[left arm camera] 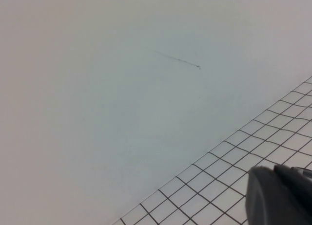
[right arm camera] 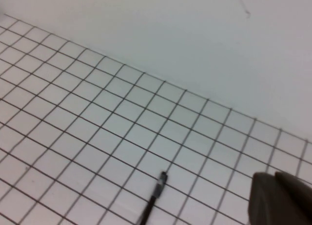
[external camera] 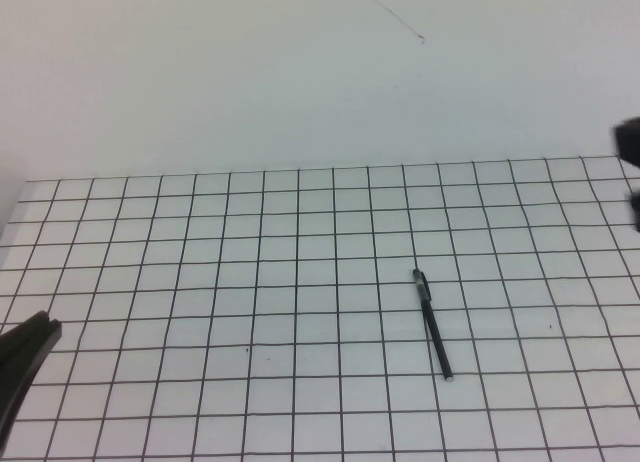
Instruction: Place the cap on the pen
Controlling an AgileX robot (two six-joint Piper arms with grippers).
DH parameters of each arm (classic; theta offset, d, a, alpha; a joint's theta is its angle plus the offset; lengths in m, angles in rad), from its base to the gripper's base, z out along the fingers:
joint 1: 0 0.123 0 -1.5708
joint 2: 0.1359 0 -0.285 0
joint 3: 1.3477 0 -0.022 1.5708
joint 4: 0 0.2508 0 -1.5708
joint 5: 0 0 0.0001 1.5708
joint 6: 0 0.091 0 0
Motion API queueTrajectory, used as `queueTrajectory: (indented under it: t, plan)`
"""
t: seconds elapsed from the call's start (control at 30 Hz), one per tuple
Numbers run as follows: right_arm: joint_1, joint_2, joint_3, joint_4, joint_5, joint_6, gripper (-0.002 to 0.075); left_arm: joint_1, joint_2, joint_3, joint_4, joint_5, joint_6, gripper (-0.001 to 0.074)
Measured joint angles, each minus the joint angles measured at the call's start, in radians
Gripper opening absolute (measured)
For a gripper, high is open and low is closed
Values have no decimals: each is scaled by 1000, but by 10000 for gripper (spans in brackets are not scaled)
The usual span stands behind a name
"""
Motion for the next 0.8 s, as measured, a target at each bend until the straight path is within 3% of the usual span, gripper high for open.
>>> queueTrajectory:
  t: [0.47, 0.8]
  plan:
    - [0, -439, 470, 62, -149, 11, -1, 0, 0, 0, 0, 0, 0, 0]
    - [0, -508, 589, 67, -100, 24, -3, 0, 0, 0, 0, 0, -7, 0]
